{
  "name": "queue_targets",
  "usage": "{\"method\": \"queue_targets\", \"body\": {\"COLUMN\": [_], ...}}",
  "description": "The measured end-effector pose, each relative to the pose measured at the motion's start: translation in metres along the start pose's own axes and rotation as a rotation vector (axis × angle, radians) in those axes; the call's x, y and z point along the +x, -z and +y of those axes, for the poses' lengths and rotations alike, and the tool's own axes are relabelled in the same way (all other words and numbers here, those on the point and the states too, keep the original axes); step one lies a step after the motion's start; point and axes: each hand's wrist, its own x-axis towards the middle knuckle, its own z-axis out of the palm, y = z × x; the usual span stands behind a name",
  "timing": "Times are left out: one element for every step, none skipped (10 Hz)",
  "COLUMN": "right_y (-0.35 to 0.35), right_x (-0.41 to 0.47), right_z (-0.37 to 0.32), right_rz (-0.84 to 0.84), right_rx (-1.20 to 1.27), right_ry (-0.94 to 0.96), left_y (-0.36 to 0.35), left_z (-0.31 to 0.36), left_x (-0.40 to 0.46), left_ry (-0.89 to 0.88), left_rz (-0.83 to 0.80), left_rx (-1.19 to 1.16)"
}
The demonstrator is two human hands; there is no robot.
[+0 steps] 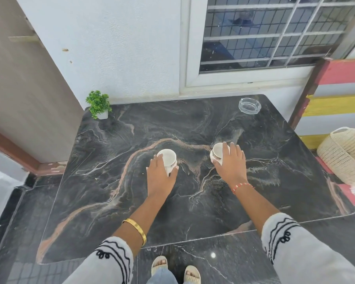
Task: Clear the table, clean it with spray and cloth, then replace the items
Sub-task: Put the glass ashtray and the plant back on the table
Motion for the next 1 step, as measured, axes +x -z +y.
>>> {"method": "queue_targets", "body": {"right_y": [-0.0063], "right_x": [-0.0162], "right_z": [0.0005], "right_rz": [0.037], "right_rx": [-0.039], "right_ry": [0.084], "left_y": [-0.0053], "left_z": [0.0052], "left_x": [-0.0253], "left_ry": [-0.025], "left_rz": [0.036], "left_rx": [0.076]}}
